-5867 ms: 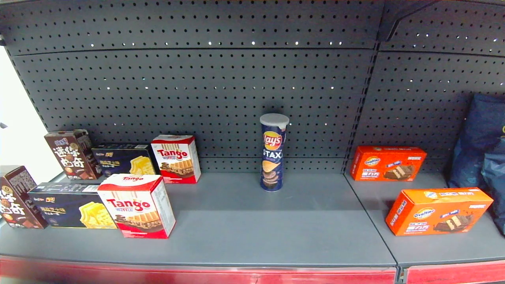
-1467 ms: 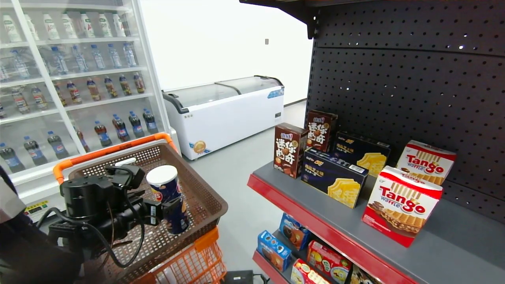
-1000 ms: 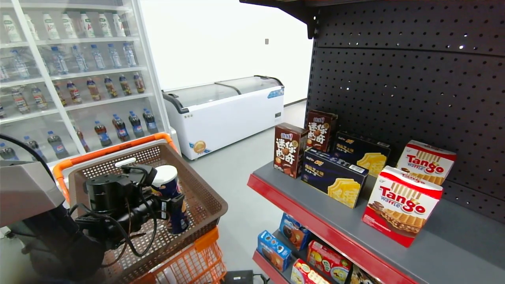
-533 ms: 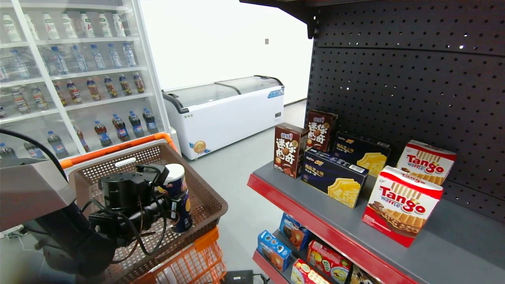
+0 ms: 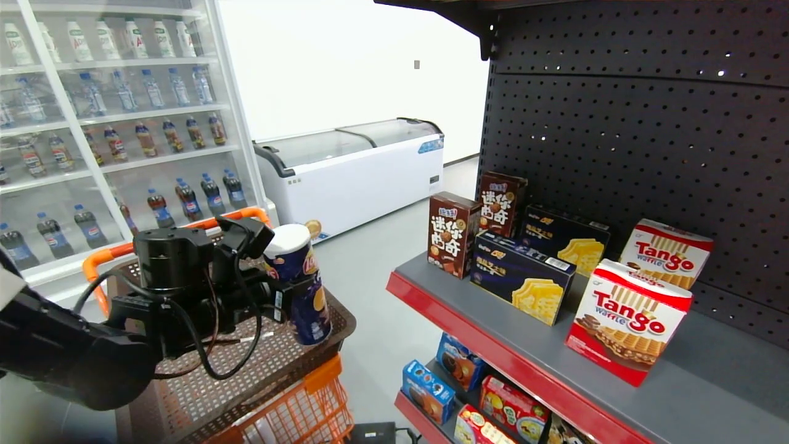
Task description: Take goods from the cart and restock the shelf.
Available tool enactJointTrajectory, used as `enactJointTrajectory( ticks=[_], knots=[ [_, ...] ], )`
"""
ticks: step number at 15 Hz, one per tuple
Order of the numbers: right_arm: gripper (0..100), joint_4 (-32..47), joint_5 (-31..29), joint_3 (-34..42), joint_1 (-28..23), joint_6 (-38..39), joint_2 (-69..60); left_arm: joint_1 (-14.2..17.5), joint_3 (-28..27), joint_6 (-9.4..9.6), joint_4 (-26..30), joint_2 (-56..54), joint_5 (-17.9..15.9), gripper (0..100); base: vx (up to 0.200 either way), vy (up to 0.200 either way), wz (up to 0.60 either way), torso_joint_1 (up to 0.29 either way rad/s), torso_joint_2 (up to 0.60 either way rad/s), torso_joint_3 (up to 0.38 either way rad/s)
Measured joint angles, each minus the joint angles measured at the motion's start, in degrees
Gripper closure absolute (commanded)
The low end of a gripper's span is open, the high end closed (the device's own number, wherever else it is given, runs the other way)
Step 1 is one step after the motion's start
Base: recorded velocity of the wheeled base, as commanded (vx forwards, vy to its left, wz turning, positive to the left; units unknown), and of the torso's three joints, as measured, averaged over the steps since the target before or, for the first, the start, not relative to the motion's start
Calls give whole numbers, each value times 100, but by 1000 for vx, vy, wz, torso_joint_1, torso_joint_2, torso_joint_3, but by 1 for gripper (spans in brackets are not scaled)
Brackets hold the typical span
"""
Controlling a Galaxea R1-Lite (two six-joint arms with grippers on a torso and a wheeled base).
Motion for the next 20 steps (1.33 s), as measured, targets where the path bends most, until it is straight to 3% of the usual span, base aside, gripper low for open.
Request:
enactJointTrajectory(
  ticks=[3, 6, 7, 9, 12, 15, 17, 18, 20],
  knots=[
    [0, 0, 2, 0, 0, 0, 0, -151, -9, -149, 512, -811, -1251, 100, 0, 0, 0, 0, 0, 0],
    [0, 0, 0, 0, 0, -2, 0, -229, 72, -173, 1040, -1387, -1859, 100, 0, 0, 0, 0, 0, 0],
    [0, 2, 2, 0, 0, -2, 0, -254, 130, -77, 1158, -1580, -2057, 100, 0, 0, 0, 0, 0, 0],
    [0, 0, 2, 0, 0, -2, 0, -282, 174, -74, 1130, -1746, -2169, 100, 0, 0, 0, 0, 0, 0],
    [0, 0, 0, 0, 0, -2, 0, -333, 78, -78, 1130, -1930, -2666, 100, 0, 0, 0, 0, 0, 0],
    [0, 0, 0, 0, 0, -2, 0, -562, -113, -89, 1242, -2142, -2740, 100, 0, 0, 0, 0, 0, 0],
    [0, 0, 2, 0, 0, -5, 0, -777, -135, -91, 1804, -2345, -2738, 100, 0, 0, 0, 0, 0, 0],
    [0, 0, 5, 0, 0, -7, 0, -981, -182, -80, 2359, -2550, -2734, 100, 0, 0, 0, 0, 0, 0],
    [0, 0, 2, 0, 0, -7, 0, -1224, -217, -44, 2797, -2823, -2715, 100, 0, 0, 0, 0, 0, 0]
  ],
)
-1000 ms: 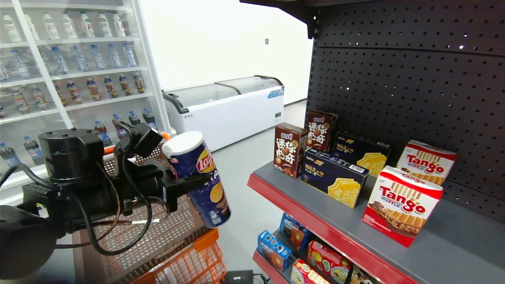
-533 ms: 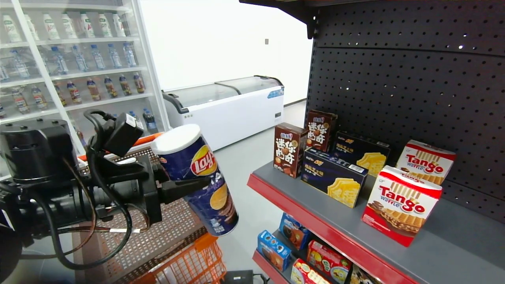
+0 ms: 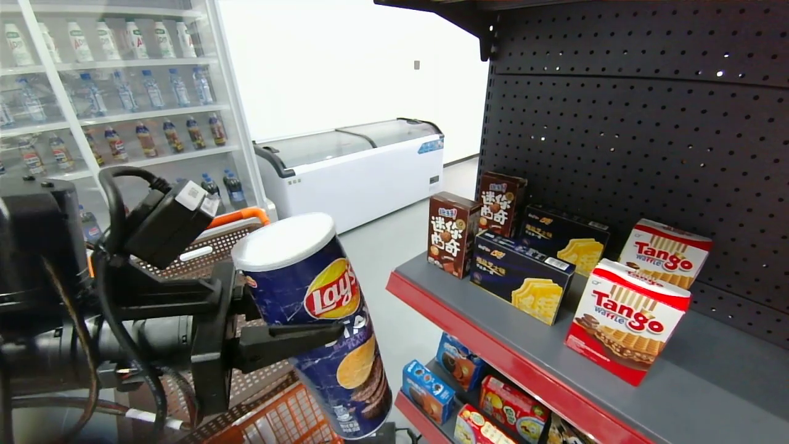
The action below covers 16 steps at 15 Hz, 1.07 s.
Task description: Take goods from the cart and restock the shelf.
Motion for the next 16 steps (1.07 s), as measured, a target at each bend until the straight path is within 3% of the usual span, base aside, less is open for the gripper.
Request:
enactJointTrajectory(
  ticks=[5, 16],
  knots=[
    [0, 0, 5, 0, 0, -1, 0, -184, 11, 62, 428, -410, 11, 100, 0, 0, 0, 0, 0, 0],
    [0, 2, 5, 0, 0, 0, 0, -501, 24, 66, 428, -514, 5, 100, 0, 0, -600, 3, 0, 4]
  ],
)
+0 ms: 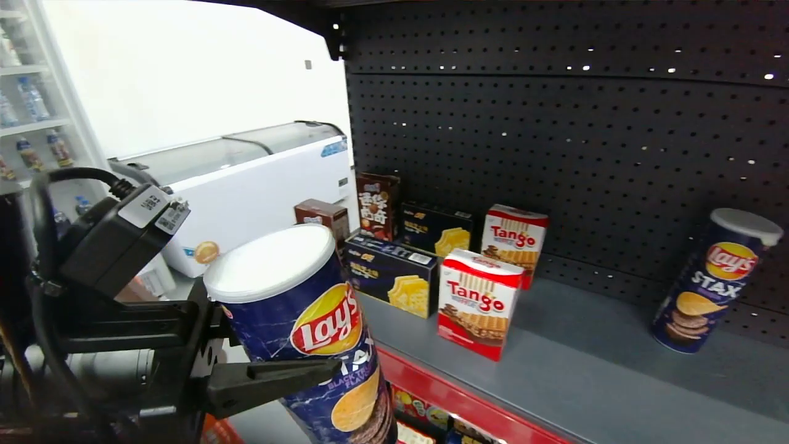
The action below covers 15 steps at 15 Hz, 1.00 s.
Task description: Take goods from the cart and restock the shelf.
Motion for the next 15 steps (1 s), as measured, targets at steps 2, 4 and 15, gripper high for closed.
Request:
enactJointTrajectory(
  ticks=[2, 4, 15],
  knots=[
    [0, -2, 0, 0, 0, -1, 0, -111, 2, -1, -2, -4, -5, 100, 0, 0, -600, 0, 0, 5],
    [0, -2, 1, 0, 0, -1, 0, -139, 5, -1, -2, 0, -2, 100, 0, 0, -600, 0, 7, 2],
    [0, 0, 9, 0, -2, -1, 0, -130, 44, -1, -11, 11, 9, 100, 0, 0, -218, 1, 1, 1]
  ],
)
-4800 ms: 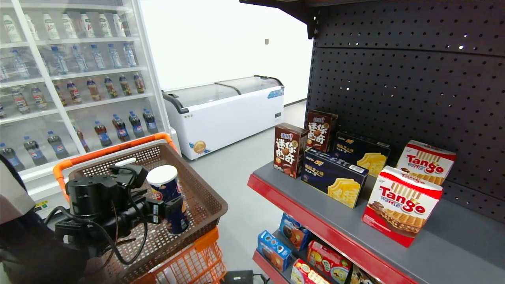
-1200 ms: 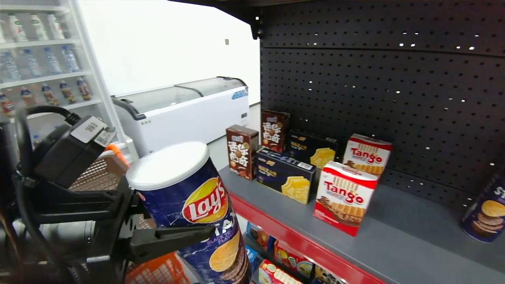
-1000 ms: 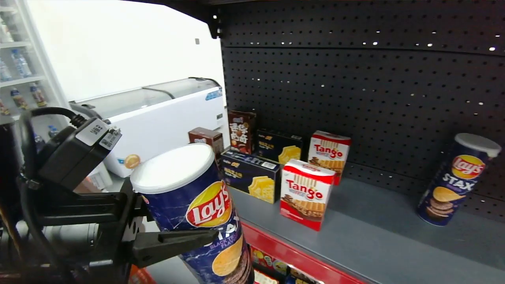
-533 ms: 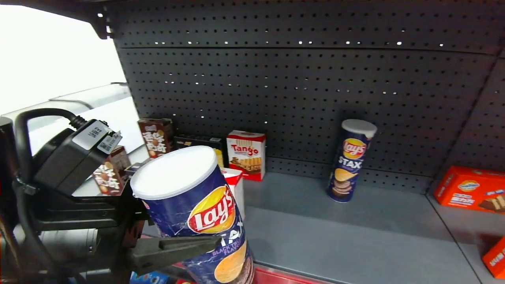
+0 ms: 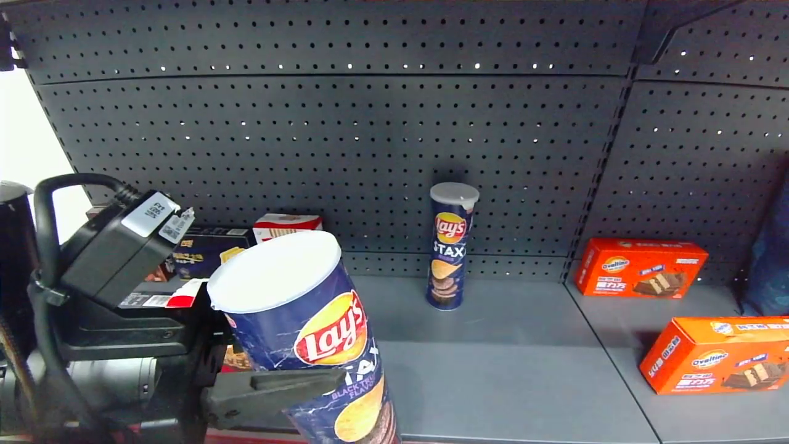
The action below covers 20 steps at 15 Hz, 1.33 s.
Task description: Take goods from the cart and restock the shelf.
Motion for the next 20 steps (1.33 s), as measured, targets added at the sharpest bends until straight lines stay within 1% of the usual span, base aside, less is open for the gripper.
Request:
enactJointTrajectory(
  ticks=[5, 8, 13, 17, 20],
  knots=[
    [0, -2, 22, 0, 2, -7, 0, 9, 130, 0, -2, -6, 0, 100, 0, 0, 0, 0, 0, 0],
    [0, -2, 28, 0, 2, -2, 0, 20, 151, 0, -2, -11, -2, 100, 0, 0, -600, 4, 2, 5],
    [0, 4, 33, 0, 5, -11, 0, 48, 157, -10, -27, -9, 11, 100, 0, 0, 0, 0, 0, 0],
    [0, 9, 57, 0, 38, -27, 39, 172, 216, -13, -2, -41, 27, 100, 0, 0, 0, 0, 0, 0],
    [0, 6, 52, 0, 20, -5, 28, 202, 268, -18, 2, -108, 33, 100, 0, 0, 0, 0, 0, 0]
  ],
)
